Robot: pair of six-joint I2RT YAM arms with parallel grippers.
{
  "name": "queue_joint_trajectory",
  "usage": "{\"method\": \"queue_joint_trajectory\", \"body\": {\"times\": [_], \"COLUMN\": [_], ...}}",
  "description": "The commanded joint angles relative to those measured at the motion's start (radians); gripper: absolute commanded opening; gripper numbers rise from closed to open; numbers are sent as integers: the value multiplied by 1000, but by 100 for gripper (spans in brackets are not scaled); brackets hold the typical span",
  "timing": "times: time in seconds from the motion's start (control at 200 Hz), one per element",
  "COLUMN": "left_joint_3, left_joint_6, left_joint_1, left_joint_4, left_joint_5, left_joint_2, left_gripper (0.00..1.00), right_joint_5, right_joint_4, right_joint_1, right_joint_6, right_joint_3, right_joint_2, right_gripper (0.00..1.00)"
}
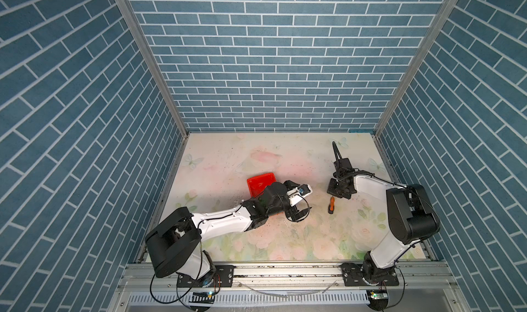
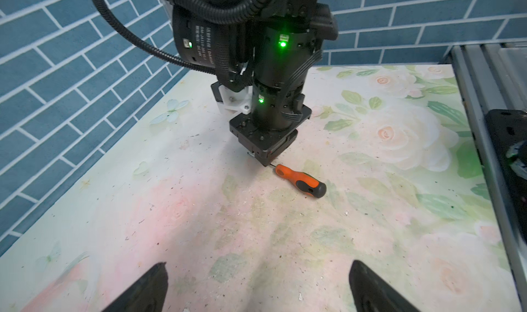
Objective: Put the screwdriver in the bin
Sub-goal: 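Lower the right gripper and grasp the screwdriver by its orange handle, then lift the screwdriver with the right gripper and pass it into the left gripper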
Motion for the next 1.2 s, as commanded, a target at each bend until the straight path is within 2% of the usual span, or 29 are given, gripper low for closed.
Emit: {"method": "queue_joint_trajectory", "body": {"times": [0.0,0.37,0.485,0.715,0.815,0.88,0.995,1.195], "left_joint_3": [-35,-28,-13,24,35,56,65,70], "left_joint_6": [-29,-147,-233,-518,-592,-648,-745,-755], "left_joint_1": [-7,-6,-5,1,22,42,82,98], "left_joint_4": [81,150,165,165,201,193,205,207], "left_joint_5": [-75,-206,-217,-277,-185,-120,-22,67], "left_joint_2": [11,2,-2,-7,-5,-1,-2,-28], "left_gripper": [100,100,100,100,100,100,100,100], "right_joint_5": [2,-32,-77,-243,-360,-494,-656,-817], "right_joint_4": [-4,212,322,501,600,704,886,1053], "right_joint_1": [-2,-5,-6,-10,-16,-26,-44,-50], "right_joint_6": [18,-32,-48,-97,-107,-108,-34,63], "right_joint_3": [2,-126,-180,-233,-246,-265,-294,-296], "right_joint_2": [-42,-251,-324,-457,-499,-515,-518,-486], "right_gripper": [0,0,0,0,0,0,0,0]}}
